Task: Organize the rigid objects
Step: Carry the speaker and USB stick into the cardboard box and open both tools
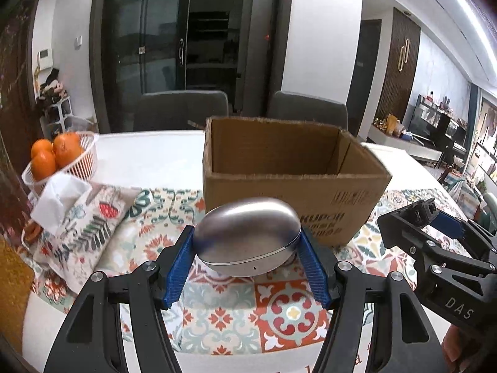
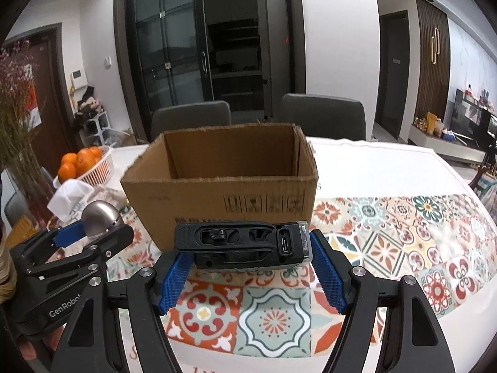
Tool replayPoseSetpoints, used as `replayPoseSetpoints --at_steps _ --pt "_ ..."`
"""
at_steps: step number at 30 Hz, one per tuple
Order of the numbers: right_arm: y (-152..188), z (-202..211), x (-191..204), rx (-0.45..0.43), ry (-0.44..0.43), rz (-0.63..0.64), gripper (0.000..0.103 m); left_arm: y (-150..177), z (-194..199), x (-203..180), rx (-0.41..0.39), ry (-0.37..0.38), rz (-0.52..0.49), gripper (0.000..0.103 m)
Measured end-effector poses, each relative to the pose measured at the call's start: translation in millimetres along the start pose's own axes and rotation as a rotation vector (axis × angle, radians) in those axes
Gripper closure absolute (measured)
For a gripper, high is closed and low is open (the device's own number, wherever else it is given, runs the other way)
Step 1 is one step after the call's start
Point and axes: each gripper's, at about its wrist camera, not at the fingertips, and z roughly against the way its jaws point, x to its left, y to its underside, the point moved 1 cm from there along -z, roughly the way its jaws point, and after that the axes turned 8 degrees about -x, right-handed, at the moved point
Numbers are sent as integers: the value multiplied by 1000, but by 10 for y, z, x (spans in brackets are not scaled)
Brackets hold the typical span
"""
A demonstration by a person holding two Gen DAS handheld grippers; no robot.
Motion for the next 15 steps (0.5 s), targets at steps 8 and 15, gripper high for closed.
replayPoseSetpoints --at_steps 8,15 --pt "-240 50 1 -56 0 1 30 -277 38 -57 -42 10 -36 39" --pt "-437 49 23 -87 0 8 30 -486 0 -99 -51 21 -44 39"
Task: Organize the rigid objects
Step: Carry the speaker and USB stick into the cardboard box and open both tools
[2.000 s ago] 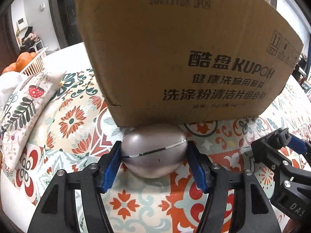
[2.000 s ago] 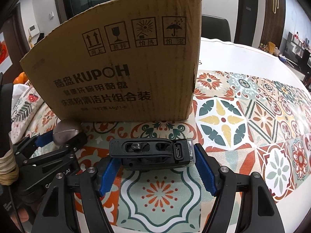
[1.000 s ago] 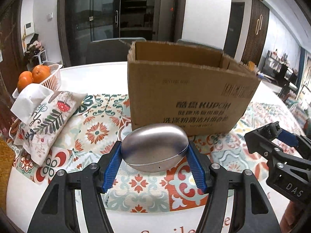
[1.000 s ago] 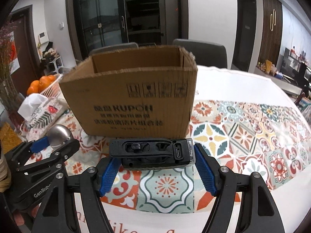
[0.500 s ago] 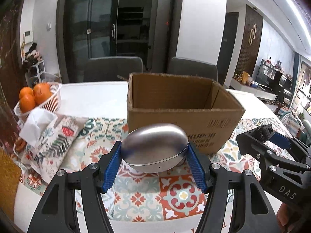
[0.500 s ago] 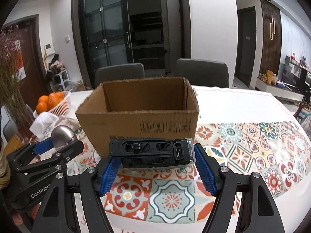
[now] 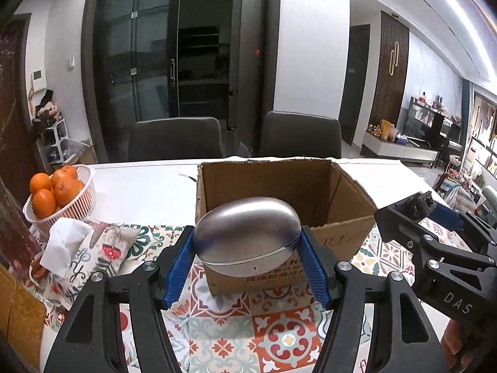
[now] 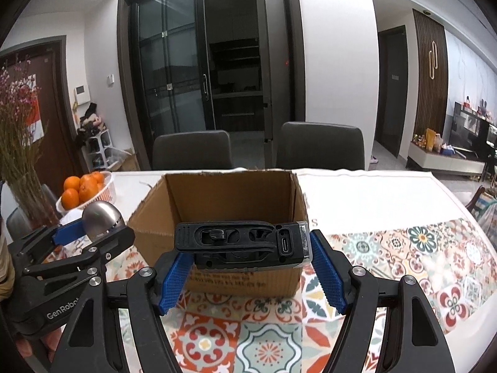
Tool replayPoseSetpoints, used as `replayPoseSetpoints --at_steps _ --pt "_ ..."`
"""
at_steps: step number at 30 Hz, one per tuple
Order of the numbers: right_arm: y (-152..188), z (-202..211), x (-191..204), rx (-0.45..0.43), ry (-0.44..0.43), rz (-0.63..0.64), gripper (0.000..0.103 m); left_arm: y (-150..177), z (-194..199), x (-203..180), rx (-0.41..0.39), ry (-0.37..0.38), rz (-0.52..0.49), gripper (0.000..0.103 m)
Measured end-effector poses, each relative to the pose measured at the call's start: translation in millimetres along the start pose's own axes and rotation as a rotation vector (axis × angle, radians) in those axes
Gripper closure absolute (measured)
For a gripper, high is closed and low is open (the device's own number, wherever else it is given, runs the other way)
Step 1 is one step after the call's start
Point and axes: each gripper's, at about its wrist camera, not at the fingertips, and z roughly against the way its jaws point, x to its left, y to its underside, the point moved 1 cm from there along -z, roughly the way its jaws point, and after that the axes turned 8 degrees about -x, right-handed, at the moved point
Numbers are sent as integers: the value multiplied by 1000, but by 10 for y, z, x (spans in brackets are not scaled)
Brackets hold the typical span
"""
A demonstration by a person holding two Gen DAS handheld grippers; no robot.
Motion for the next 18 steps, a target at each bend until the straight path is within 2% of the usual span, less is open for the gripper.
replayPoseSetpoints --at_steps 18 --pt "-271 -334 34 -3 -2 18 30 -349 -392 21 33 8 -5 39"
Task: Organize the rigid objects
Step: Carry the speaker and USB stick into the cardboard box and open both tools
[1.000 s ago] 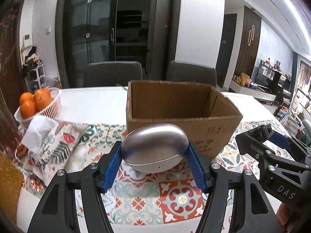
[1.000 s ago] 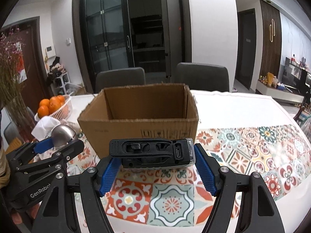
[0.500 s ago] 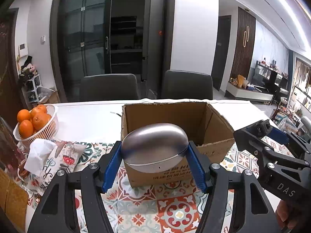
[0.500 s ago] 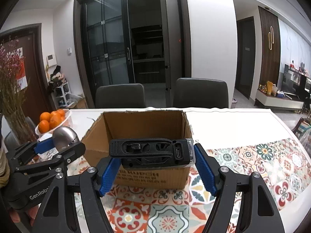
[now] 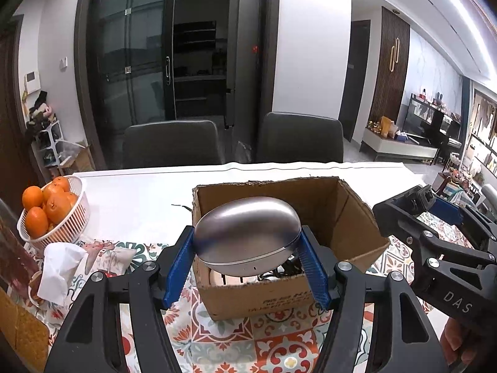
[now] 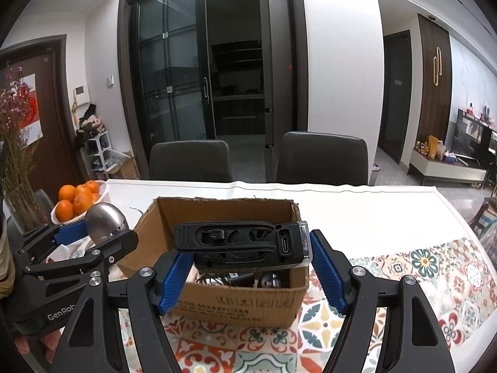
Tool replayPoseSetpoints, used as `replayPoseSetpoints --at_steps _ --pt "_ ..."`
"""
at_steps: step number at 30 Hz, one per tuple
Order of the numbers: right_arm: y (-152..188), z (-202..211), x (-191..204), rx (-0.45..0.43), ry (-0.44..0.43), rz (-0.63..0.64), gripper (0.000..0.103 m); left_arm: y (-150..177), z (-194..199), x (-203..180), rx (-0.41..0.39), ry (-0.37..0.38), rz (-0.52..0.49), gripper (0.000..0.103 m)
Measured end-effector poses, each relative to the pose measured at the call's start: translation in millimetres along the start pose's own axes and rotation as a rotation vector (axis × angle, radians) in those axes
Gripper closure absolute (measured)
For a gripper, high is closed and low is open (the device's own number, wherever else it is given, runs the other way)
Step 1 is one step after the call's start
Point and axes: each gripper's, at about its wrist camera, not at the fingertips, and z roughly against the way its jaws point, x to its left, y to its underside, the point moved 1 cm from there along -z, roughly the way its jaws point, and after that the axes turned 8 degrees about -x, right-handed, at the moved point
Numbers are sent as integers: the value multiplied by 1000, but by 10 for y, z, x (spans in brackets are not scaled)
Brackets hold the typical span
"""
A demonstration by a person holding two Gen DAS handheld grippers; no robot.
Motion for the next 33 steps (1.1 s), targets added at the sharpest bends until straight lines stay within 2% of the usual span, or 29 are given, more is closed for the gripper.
replayPoseSetpoints --at_steps 15,29,33 --pt "-11 -368 -8 49 -4 -2 30 -44 -397 39 55 -15 -7 39" --pt "18 -718 -96 144 -12 -11 29 52 -727 85 159 -15 12 39" --pt "42 -760 -122 164 -11 -20 27 66 -698 87 147 -30 9 36"
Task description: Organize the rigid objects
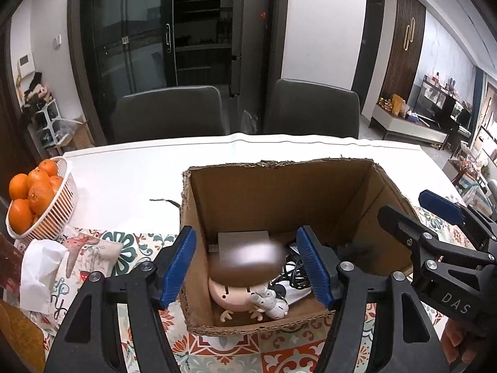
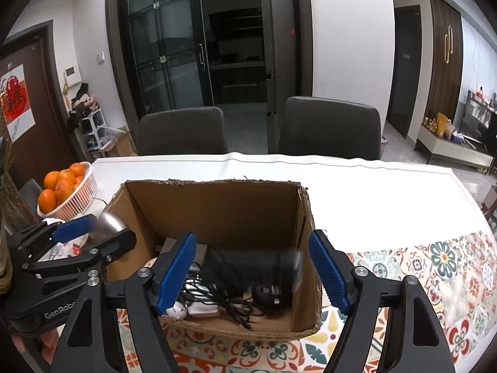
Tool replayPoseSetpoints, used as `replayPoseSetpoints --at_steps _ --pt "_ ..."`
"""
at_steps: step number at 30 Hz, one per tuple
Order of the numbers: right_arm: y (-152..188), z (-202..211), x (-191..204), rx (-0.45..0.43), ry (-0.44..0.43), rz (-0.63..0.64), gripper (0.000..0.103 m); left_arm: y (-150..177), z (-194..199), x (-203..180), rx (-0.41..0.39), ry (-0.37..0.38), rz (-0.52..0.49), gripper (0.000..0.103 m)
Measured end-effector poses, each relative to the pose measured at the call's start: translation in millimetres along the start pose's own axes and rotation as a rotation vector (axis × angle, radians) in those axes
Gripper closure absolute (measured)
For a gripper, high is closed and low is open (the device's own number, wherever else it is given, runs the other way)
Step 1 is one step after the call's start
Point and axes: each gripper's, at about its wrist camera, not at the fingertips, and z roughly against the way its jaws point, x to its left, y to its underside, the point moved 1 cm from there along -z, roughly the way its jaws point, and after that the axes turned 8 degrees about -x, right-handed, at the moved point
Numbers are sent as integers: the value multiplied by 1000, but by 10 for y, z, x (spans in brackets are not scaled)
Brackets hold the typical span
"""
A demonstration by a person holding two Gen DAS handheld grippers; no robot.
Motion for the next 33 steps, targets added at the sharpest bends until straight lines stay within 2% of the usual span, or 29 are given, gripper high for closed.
replayPoseSetpoints --at_steps 7,16,18,29,33 --pt "34 110 12 -15 15 0 27 18 231 21 -50 -41 3 33" --pt "38 602 92 -89 48 -9 27 69 765 64 -114 -75 30 32" --pt "48 726 98 -105 54 -15 27 100 941 50 -139 -79 24 27" --pt "255 1496 163 -185 79 -27 25 375 1734 -25 -254 -120 -7 15" --pt "368 1735 212 -213 98 -10 16 510 1967 -61 -307 -163 -23 5"
